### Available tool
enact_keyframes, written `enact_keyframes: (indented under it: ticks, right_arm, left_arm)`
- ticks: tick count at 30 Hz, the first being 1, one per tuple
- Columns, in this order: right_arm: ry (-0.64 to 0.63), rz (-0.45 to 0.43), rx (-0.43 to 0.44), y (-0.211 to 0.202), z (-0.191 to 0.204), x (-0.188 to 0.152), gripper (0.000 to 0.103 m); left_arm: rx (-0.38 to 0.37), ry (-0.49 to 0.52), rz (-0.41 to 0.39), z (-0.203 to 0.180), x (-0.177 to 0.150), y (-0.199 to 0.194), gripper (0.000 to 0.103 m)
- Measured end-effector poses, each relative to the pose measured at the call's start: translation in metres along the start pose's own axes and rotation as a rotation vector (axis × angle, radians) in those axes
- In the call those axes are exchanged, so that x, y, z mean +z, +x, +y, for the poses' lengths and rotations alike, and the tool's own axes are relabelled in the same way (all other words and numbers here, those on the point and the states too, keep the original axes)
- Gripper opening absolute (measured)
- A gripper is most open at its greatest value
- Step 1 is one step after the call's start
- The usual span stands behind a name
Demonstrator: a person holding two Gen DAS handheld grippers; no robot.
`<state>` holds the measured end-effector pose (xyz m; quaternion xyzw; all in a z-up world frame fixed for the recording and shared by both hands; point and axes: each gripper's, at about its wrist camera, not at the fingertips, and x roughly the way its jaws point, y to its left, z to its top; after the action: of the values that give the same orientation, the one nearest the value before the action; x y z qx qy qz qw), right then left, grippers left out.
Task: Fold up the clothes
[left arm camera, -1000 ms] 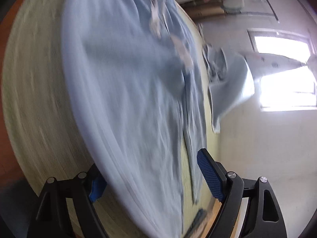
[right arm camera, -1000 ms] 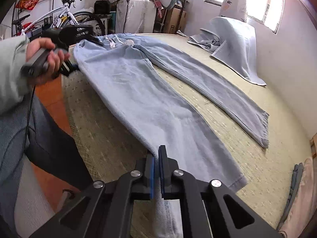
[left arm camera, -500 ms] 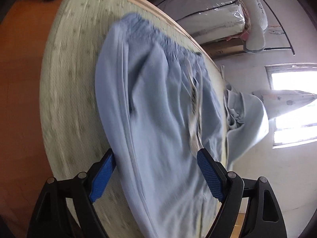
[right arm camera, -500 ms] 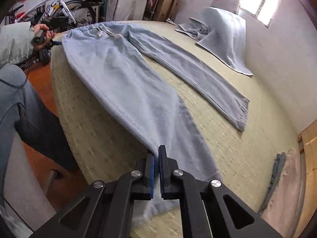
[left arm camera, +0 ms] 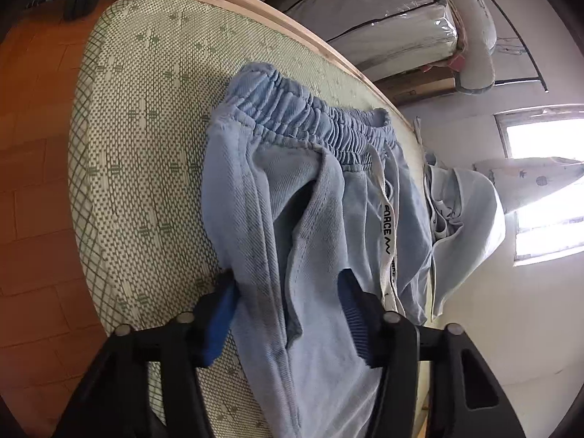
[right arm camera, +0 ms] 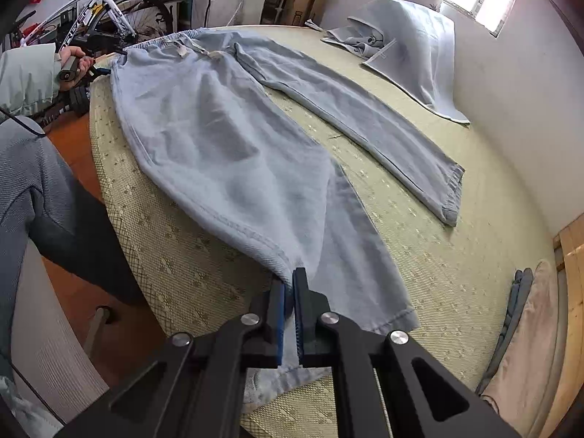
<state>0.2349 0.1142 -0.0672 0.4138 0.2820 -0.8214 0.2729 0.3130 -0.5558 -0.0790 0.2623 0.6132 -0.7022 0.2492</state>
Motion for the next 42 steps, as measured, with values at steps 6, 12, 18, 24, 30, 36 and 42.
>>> enact_keyframes:
  ticks: [6, 12, 18, 24, 30, 36, 42]
  right_arm:
    - [0.001, 0.024, -0.010, 0.005, 0.007, 0.002, 0.006]
    - [-0.043, 0.054, -0.046, 0.012, 0.025, -0.002, 0.036]
    - [-0.108, 0.085, -0.113, 0.013, 0.040, -0.016, 0.047]
    - [-0.102, 0.120, -0.123, 0.018, 0.047, -0.030, 0.050]
    - [-0.119, 0.154, -0.127, 0.034, 0.073, -0.046, 0.051]
    - [-0.201, 0.167, -0.263, 0.049, 0.079, -0.073, 0.052]
    - [-0.223, 0.192, -0.377, 0.044, 0.060, -0.095, 0.052]
  left_arm:
    - [0.074, 0.023, 0.018, 0.002, 0.004, 0.001, 0.012]
    - [0.034, 0.037, -0.027, -0.006, 0.007, -0.014, 0.010]
    - [-0.037, 0.064, -0.046, -0.035, 0.016, -0.037, 0.010]
    - [-0.066, 0.104, -0.048, -0.069, 0.024, -0.055, 0.010]
    - [-0.079, 0.134, -0.067, -0.107, 0.031, -0.065, 0.010]
    - [-0.073, 0.144, -0.083, -0.124, 0.039, -0.067, 0.009]
    - [-0.070, 0.142, -0.087, -0.129, 0.043, -0.065, 0.009]
